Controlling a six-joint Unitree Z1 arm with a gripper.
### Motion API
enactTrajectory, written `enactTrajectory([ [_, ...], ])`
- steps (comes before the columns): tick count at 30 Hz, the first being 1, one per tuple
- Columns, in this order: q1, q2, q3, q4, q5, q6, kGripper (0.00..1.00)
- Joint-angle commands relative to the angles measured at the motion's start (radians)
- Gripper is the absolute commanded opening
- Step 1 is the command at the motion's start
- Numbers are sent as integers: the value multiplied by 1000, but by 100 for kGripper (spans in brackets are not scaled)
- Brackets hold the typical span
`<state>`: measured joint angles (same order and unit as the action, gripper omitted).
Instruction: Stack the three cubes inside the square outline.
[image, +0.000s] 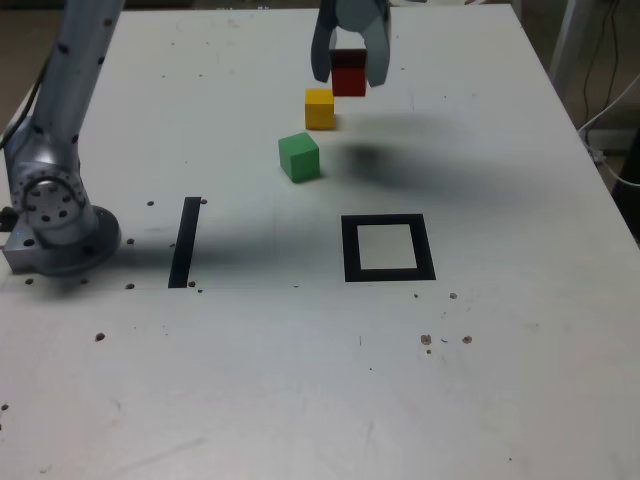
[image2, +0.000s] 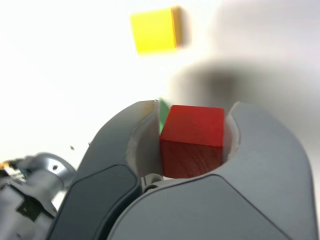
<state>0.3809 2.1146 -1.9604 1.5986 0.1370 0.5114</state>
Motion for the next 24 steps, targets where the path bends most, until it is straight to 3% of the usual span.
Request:
enactTrajectory([
  [1,-63,-30,43,13,-18,-59,20],
  [12,-276,-79,208,-92,-132,-265,20],
  [24,-361,-43,249,-183,-183,-341,20],
])
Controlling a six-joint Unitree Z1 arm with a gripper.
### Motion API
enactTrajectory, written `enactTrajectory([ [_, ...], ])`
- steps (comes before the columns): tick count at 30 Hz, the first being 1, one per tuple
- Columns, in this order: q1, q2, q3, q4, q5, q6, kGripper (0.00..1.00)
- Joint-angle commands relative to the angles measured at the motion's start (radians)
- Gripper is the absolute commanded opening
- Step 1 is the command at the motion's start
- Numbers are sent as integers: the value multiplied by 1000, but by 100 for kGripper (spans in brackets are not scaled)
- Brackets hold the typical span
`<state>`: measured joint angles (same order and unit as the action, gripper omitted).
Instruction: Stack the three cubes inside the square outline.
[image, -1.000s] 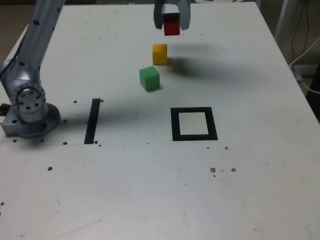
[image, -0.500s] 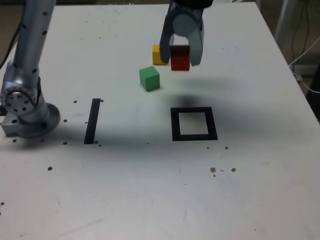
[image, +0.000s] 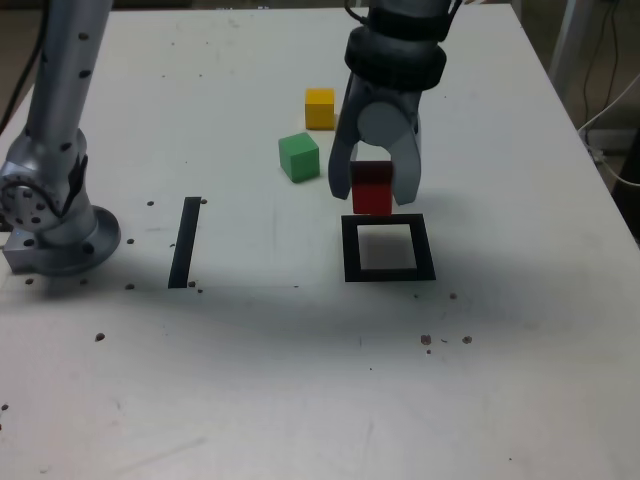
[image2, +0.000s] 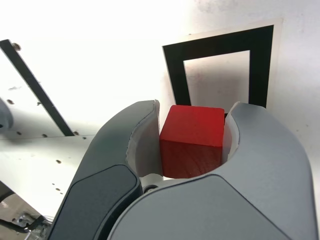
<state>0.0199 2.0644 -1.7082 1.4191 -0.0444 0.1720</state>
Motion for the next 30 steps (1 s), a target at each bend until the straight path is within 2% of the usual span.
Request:
enactTrajectory([
  [1,0,11,-3,-7,-3,-3,20],
  [13,0,60,9,-49,-17,-3,20],
  [25,4,84,96,-152,-39,-14,20],
  [30,10,90,113,-169,-39,-13,20],
])
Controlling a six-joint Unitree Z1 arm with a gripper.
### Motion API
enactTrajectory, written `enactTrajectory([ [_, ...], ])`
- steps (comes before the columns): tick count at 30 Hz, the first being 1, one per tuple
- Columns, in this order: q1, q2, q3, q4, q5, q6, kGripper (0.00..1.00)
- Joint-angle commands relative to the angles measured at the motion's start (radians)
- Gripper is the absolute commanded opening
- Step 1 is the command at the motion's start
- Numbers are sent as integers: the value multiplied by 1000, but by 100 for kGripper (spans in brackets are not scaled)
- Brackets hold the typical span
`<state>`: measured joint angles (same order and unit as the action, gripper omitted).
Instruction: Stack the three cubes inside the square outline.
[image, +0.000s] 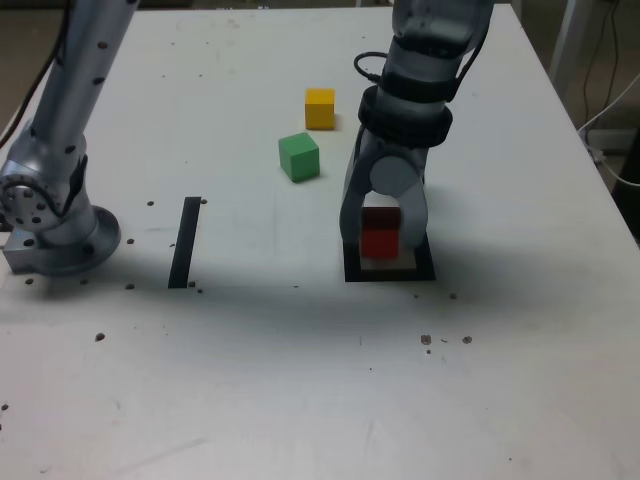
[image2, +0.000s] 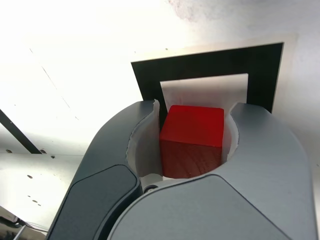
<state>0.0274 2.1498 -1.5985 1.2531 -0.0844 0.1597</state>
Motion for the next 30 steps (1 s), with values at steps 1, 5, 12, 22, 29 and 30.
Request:
enactTrajectory([
  [1,3,5,4,-5,2,0,20],
  [5,7,10,13,-16,4,5,37],
  [12,16,16,37,-42,-1,21,99],
  [22,18,-23,58,-48,32,16,100],
  [29,46,-126,106,-19,132,-15,100],
  [30,54,-140,108,-9,149,-16,100],
])
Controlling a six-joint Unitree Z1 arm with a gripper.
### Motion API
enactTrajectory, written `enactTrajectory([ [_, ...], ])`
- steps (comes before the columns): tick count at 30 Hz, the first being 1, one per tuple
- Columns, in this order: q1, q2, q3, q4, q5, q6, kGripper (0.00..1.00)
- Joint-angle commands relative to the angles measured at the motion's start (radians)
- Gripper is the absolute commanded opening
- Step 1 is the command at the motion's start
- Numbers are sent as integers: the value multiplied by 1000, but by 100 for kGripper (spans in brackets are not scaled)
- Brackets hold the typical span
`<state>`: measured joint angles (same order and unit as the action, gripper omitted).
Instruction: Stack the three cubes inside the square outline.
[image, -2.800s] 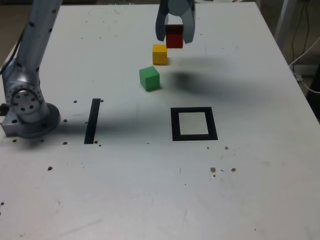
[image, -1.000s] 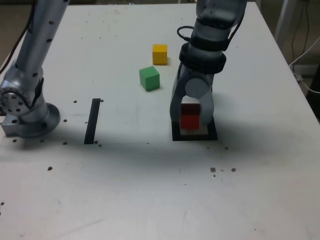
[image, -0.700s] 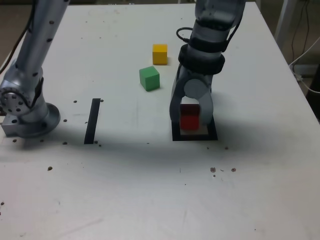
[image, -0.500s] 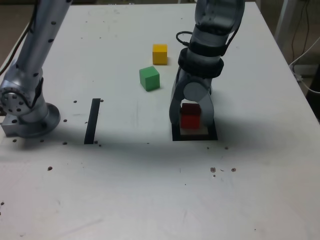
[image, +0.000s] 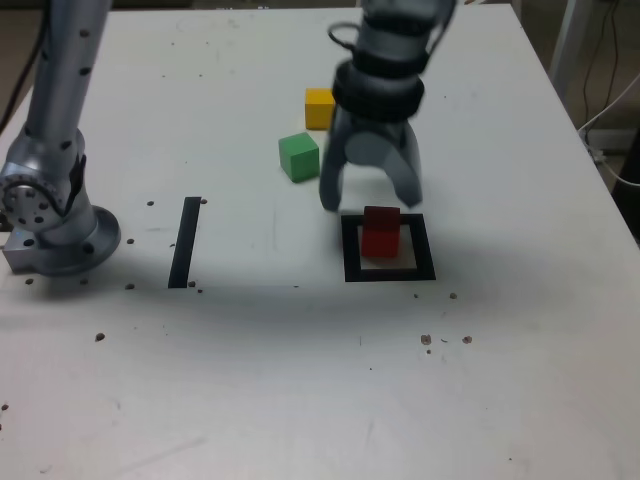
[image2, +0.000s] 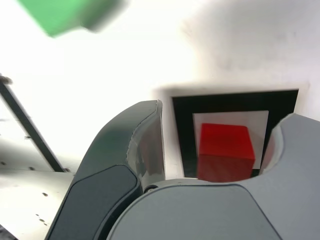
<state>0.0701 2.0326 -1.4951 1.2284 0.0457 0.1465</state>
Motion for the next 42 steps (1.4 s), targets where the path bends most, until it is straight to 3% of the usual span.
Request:
enactTrajectory([
  [1,21,-37,4,27,36,-2,100],
  [7,117,-103,-17,102,130,43,100],
  [12,252,-113,-49,126,162,149,100],
  [18,415,-73,-103,141,162,296,100],
  [24,511,-13,-149,146,161,402,99],
  [34,566,114,-258,177,161,500,96],
  [42,575,214,-338,233,145,532,88],
])
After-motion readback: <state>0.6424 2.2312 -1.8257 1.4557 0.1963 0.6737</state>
